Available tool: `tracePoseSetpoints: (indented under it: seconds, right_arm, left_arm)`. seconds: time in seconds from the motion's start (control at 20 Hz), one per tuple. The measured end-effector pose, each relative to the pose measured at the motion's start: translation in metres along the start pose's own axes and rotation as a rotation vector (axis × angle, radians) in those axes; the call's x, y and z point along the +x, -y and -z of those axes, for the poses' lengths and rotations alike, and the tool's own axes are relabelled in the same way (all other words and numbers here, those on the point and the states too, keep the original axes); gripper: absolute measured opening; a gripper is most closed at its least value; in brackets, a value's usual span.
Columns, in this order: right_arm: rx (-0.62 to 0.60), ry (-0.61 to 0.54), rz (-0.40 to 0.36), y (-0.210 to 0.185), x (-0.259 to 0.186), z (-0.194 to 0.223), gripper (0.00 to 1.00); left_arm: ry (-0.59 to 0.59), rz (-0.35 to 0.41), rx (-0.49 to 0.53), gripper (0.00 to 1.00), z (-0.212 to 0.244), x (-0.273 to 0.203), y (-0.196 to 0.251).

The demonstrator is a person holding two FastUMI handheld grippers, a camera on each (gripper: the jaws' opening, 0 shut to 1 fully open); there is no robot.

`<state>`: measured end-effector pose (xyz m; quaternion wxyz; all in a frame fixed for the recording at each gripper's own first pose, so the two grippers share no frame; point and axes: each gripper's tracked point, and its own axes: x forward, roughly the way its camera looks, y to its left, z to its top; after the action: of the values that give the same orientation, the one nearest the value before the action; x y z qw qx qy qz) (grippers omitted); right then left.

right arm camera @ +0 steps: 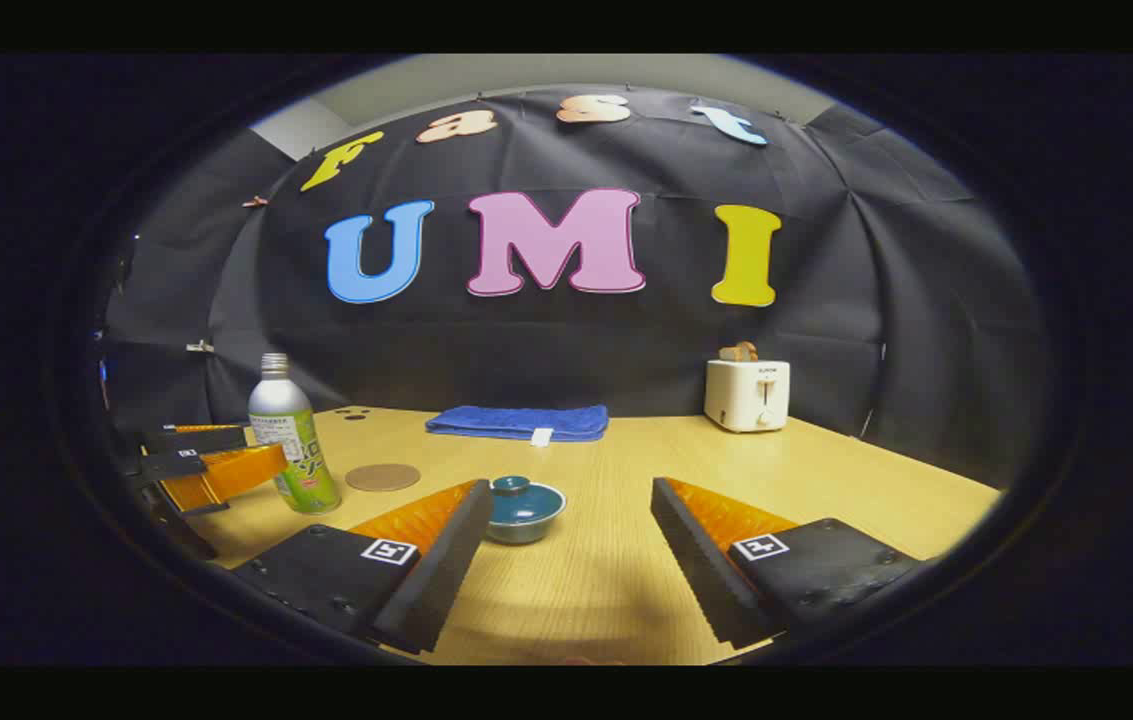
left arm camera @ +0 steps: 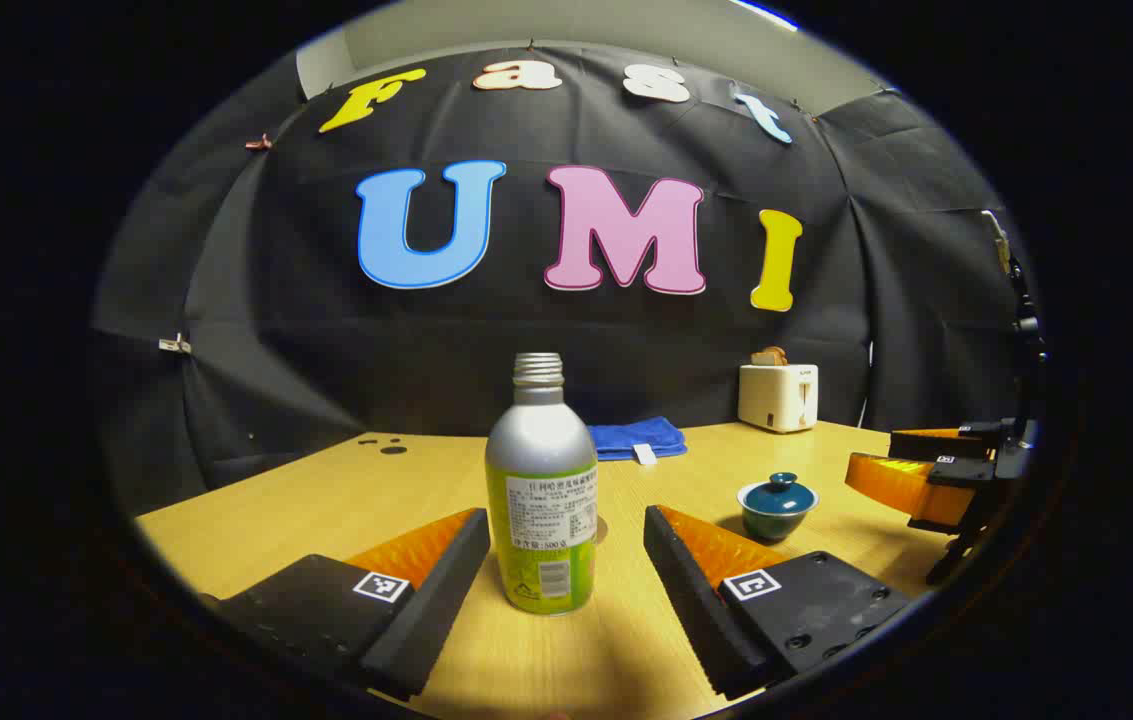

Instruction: Open the teacup lid with one hand, grasp the water bottle and pour water into the teacup with the other hand; after pouring, place the water bottle on the coaster and then close the teacup lid.

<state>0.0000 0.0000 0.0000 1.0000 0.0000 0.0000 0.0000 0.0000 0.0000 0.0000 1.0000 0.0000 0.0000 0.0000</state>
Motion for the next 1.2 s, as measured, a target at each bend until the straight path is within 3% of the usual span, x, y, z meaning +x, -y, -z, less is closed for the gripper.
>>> tracePoseSetpoints:
  seconds: [1.05,1.2]
  right_arm:
    - [-0.004,0.025,0.024,0.002,0.005,-0.003,0.98]
    - [-0.005,0.014,-0.029,-0.017,0.018,0.000,0.98]
  left_arm:
    - [0.010,-0.061,-0.001,0.98,0.002,0.002,-0.012]
    - [0.011,-0.050,-0.002,0.98,0.002,0.003,-0.011]
